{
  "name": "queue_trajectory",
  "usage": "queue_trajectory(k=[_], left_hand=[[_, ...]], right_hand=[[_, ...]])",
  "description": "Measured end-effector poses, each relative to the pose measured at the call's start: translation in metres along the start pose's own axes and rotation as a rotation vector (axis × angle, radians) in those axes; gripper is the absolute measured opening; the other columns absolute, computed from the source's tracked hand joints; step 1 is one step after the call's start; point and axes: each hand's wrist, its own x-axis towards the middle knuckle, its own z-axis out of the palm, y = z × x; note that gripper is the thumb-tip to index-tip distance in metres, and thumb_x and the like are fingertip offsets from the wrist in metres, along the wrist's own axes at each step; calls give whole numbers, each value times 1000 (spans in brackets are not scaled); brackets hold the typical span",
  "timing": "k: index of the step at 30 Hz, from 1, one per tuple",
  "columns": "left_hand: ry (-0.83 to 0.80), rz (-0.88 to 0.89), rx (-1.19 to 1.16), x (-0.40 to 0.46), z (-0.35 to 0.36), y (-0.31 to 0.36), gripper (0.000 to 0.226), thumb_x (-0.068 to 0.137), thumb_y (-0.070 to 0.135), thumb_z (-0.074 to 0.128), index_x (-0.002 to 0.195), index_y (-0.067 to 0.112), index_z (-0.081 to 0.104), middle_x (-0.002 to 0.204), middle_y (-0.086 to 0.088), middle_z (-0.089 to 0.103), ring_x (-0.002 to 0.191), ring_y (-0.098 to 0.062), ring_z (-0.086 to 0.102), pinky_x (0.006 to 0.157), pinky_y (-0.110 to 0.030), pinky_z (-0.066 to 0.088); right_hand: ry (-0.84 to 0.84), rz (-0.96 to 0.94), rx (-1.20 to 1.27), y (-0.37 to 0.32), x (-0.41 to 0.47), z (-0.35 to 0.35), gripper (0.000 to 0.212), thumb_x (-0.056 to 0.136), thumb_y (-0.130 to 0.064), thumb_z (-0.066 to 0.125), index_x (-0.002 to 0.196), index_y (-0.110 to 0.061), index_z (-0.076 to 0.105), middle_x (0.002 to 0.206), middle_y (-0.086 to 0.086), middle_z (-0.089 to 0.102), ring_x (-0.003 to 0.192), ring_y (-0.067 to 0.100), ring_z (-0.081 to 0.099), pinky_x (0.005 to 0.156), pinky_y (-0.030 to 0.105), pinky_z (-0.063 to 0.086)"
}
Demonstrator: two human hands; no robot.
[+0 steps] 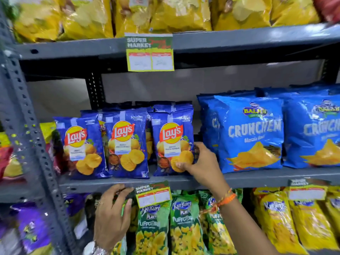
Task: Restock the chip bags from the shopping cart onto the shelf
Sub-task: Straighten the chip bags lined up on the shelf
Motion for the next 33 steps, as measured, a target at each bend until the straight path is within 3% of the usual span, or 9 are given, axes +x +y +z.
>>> queue_trajectory(k=[4, 9, 14, 18, 23, 27, 33], left_hand=[[14, 31, -21, -5, 0, -3, 38, 100, 33, 44, 116, 9, 69, 123, -11, 60, 115, -32, 53, 110, -34, 33], [-29, 35, -30, 1, 0, -8, 47, 99, 31, 44, 136, 6, 57, 138, -11, 55, 136, -32, 45, 128, -32, 18], [-44, 98, -57, 6, 1, -21, 46, 98, 29, 45, 137, 7, 56, 135, -8, 55, 132, -27, 47, 126, -33, 22], [-29, 115, -57, 7, 2, -24, 44, 98, 26, 46, 136, 6, 57, 133, -10, 58, 130, -27, 48, 125, -35, 25], [-14, 117, -76, 7, -1, -19, 44, 98, 25, 46, 135, 4, 58, 132, -11, 61, 128, -26, 51, 126, -35, 24], [-34, 106, -82, 9, -5, -17, 45, 98, 26, 45, 135, 5, 59, 132, -11, 61, 129, -26, 51, 125, -35, 24], [-45, 107, -102, 10, -9, -15, 46, 99, 28, 44, 136, 6, 58, 133, -10, 60, 130, -25, 50, 124, -33, 24]], right_hand=[[59, 32, -20, 0, -2, 5, 75, 63, -31, 93, 128, -15, 58, 109, -2, 70, 92, 16, 67, 84, 36, 59], [92, 56, -39, -1, -2, 9, 77, 66, -33, 91, 132, -14, 56, 107, -2, 68, 93, 20, 68, 85, 41, 60], [86, 75, -23, -2, -1, 13, 79, 67, -36, 91, 133, -12, 55, 115, 4, 70, 101, 22, 69, 89, 43, 60], [93, 69, -15, -3, -2, 14, 75, 67, -34, 91, 129, -13, 56, 107, 0, 69, 95, 18, 68, 87, 40, 60], [98, 50, 17, -1, -5, 15, 73, 67, -35, 92, 128, -16, 56, 92, -23, 57, 85, -4, 60, 74, 17, 51], [87, 64, 31, 1, -5, 13, 82, 65, -37, 92, 133, -15, 52, 104, -8, 62, 97, 13, 63, 82, 27, 56], [39, 61, 35, -2, -10, 10, 85, 67, -36, 92, 137, -13, 50, 115, 1, 64, 105, 18, 65, 88, 34, 59]])
